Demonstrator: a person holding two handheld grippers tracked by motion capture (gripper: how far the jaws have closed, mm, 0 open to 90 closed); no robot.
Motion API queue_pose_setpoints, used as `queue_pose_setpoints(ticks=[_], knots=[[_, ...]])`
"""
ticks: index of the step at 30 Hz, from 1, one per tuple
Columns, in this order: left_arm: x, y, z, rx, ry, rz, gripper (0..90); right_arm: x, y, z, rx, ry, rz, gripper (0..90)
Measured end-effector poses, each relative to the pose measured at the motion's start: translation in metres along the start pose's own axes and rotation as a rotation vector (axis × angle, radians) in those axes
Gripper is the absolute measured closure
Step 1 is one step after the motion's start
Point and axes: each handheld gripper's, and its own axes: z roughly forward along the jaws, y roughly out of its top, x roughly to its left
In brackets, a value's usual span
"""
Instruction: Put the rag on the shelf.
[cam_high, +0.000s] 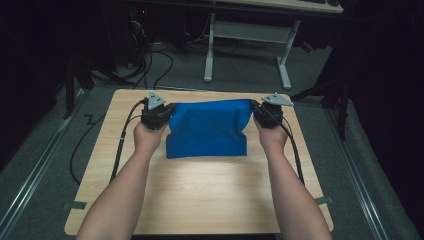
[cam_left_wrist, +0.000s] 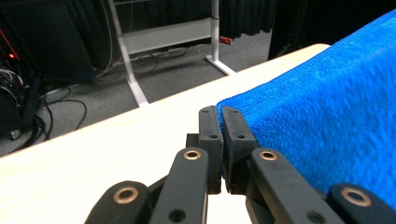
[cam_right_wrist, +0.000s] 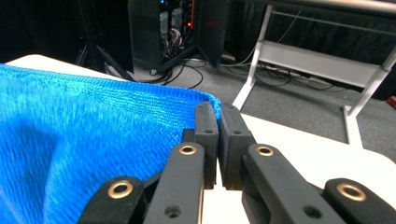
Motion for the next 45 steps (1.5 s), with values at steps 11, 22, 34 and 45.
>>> queue_pose_setpoints(ticks=[11, 22, 34, 45], knots=[[-0.004, -0.021, 0.002, 0.019, -0.044, -0.016, 87.9, 0.009, -0.022, 0.006, 0.028, 0.03, -0.004, 88.3], [-0.007, -0.043, 0.005, 0.048, -0.074, -0.033, 87.8, 0.015, -0.037, 0.011, 0.058, 0.052, -0.003, 88.2], [-0.012, -0.061, 0.002, 0.074, -0.097, -0.035, 87.8, 0.021, -0.056, 0.018, 0.1, 0.067, 0.01, 88.1], [-0.018, -0.07, -0.001, 0.084, -0.106, -0.022, 87.6, 0.027, -0.065, 0.024, 0.138, 0.077, 0.001, 87.4]])
